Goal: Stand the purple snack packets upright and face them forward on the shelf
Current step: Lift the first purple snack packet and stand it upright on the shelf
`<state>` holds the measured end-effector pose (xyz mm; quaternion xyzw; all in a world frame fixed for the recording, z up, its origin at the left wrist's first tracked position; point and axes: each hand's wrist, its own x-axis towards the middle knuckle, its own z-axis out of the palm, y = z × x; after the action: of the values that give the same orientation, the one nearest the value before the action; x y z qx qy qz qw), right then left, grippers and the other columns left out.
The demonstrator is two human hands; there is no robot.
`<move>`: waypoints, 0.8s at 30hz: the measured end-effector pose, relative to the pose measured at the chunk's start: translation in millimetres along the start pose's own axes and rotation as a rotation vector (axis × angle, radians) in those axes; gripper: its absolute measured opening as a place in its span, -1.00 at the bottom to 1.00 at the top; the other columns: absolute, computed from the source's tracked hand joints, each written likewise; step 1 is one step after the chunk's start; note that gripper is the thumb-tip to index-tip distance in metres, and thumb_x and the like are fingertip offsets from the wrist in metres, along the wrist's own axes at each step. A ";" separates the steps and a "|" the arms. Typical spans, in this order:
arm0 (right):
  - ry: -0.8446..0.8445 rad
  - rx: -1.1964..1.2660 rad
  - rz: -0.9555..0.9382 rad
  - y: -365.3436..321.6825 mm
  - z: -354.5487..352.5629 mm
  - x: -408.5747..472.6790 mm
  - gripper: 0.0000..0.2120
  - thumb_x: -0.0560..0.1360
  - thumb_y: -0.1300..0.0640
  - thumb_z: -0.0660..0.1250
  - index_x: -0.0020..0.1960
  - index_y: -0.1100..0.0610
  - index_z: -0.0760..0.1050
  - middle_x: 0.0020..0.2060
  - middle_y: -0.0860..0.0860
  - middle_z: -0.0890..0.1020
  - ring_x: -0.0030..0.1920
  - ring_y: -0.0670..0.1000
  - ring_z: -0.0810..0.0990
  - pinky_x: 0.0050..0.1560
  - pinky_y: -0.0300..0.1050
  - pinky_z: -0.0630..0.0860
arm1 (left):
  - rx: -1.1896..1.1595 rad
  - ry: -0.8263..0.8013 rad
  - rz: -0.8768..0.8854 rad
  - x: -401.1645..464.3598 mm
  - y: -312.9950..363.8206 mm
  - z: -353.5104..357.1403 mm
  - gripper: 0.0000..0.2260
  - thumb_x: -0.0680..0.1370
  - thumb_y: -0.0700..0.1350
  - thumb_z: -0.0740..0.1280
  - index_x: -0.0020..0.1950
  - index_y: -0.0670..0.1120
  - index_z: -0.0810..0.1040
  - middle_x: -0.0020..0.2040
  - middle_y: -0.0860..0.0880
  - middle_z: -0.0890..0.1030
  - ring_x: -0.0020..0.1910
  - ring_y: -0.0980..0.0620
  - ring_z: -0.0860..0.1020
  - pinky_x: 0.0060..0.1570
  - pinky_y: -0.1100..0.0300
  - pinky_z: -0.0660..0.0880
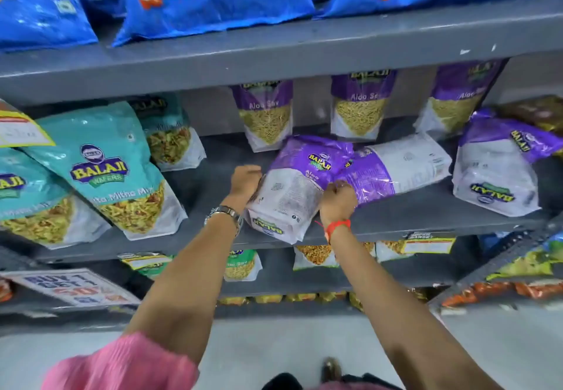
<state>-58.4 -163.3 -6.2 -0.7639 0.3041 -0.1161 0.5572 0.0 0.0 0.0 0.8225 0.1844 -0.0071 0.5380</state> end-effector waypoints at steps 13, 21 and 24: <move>-0.034 0.136 0.191 2.4 3.3 17.8 -0.90 0.39 0.29 0.36 -0.18 0.33 0.61 -0.18 0.26 0.67 -0.17 0.10 0.56 -0.04 -0.01 0.55 | -0.036 -0.156 -0.267 18.2 1.8 3.5 -0.83 0.48 -0.18 0.36 -0.31 -0.17 0.51 -0.17 -0.12 0.56 -0.16 0.00 0.49 -0.12 0.22 0.39; -0.050 0.095 0.142 -12.0 0.7 19.6 -0.84 0.42 0.22 0.29 -0.28 0.15 0.60 -0.18 0.20 0.67 -0.18 0.12 0.57 -0.01 0.15 0.59 | -0.217 -0.110 -0.234 12.3 1.1 -14.0 -0.81 0.43 -0.29 0.39 0.01 -0.32 0.59 -0.09 -0.15 0.58 -0.17 -0.01 0.50 -0.09 0.15 0.48; -0.074 0.124 0.096 -27.9 -3.3 18.7 -0.82 0.46 0.21 0.26 -0.09 0.24 0.62 -0.01 0.27 0.67 -0.02 0.20 0.63 0.00 0.01 0.59 | -0.280 -0.076 -0.196 7.1 11.0 -21.0 -0.73 0.45 -0.33 0.36 0.14 -0.34 0.55 -0.08 -0.16 0.59 -0.33 0.00 0.49 -0.17 0.18 0.48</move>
<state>-36.0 -171.6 17.6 -0.7164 0.3118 -0.0796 0.6191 6.1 16.9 17.0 0.7167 0.2425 -0.0649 0.6507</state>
